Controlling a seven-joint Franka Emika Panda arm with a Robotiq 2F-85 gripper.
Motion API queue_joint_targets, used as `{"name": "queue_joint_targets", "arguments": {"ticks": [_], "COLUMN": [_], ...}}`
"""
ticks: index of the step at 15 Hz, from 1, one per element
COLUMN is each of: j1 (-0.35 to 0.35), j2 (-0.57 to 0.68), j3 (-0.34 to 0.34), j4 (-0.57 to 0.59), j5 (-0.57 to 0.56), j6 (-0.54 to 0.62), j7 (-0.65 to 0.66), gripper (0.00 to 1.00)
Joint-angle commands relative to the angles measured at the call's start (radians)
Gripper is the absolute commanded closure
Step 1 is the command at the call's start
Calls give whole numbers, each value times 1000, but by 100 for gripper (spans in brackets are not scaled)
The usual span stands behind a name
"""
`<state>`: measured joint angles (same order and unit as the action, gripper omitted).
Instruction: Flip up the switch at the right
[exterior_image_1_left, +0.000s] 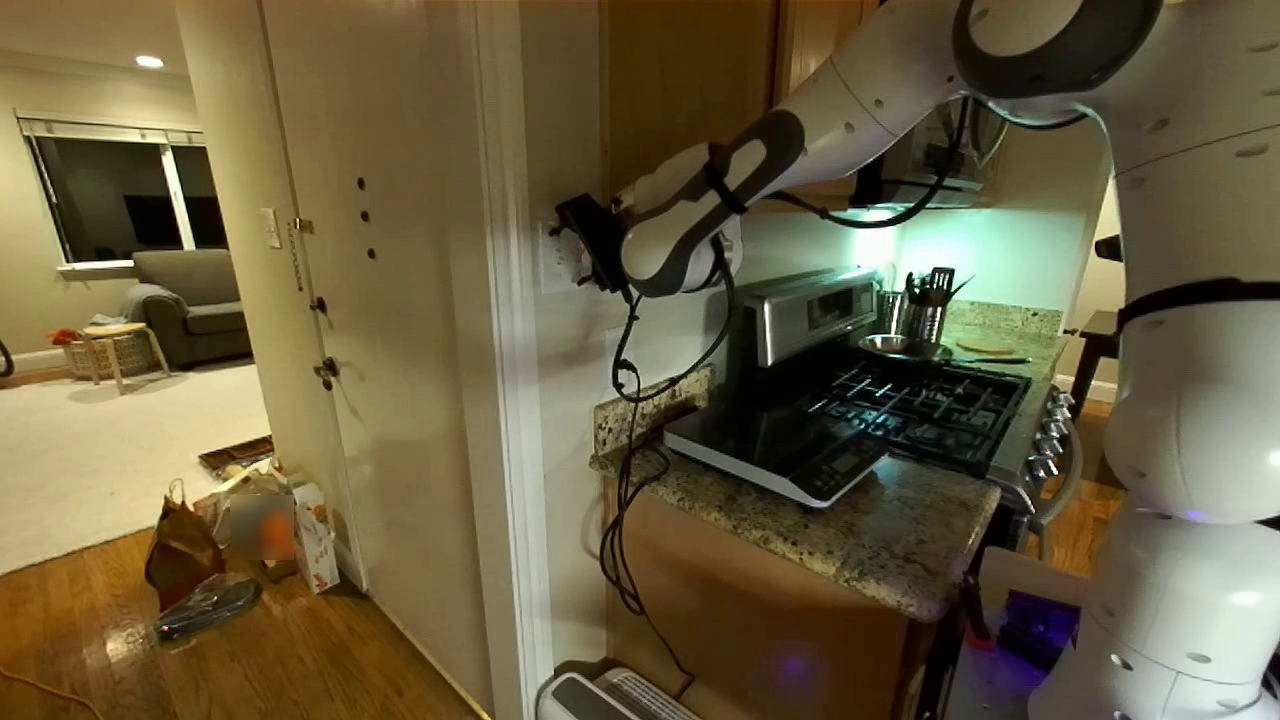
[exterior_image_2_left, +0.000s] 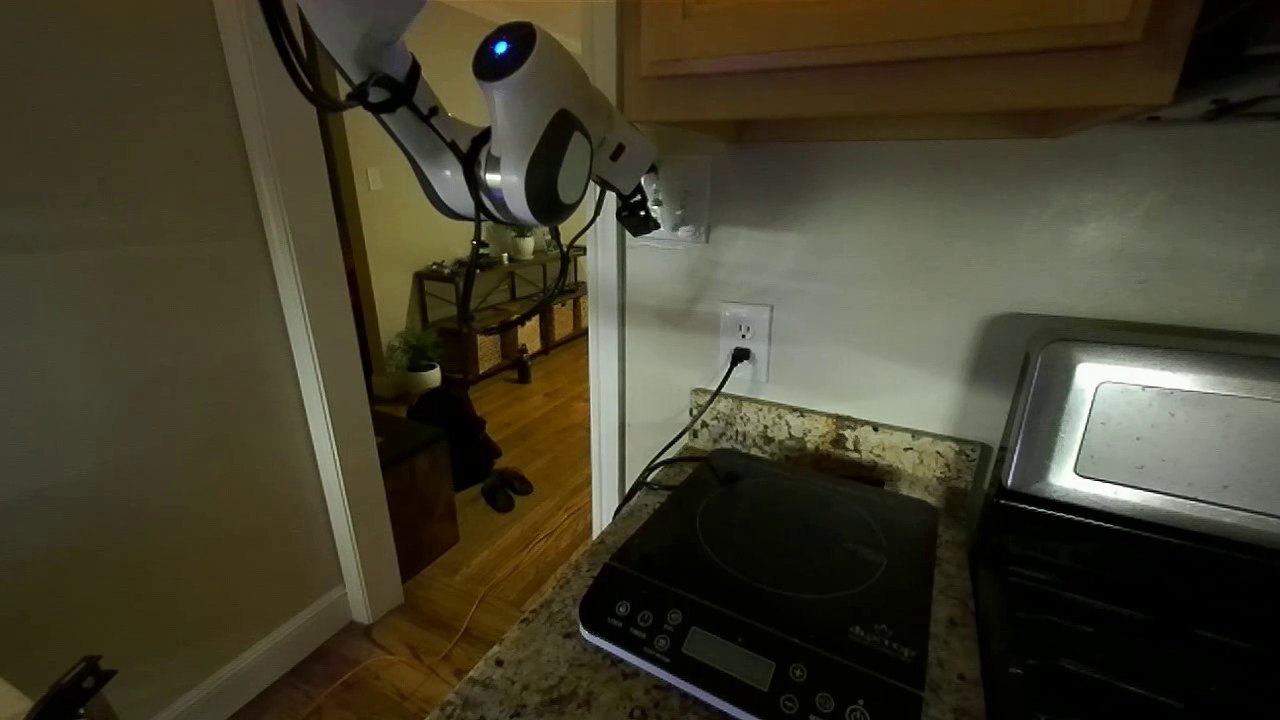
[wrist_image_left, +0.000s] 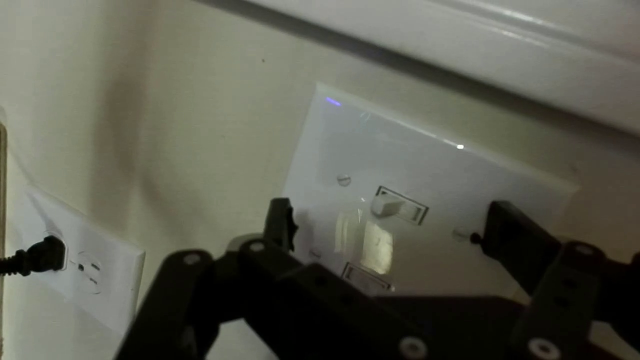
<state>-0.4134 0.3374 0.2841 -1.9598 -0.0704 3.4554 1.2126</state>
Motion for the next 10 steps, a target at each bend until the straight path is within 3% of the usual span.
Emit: {"name": "queue_joint_targets", "arguments": {"ticks": [1,10], "j1": [0,10], "j2": [0,39], "j3": [0,11], "j4": [0,70], "j5": [0,-5], "j6": [0,0], "j7": [0,-3], "gripper": [0,0]}}
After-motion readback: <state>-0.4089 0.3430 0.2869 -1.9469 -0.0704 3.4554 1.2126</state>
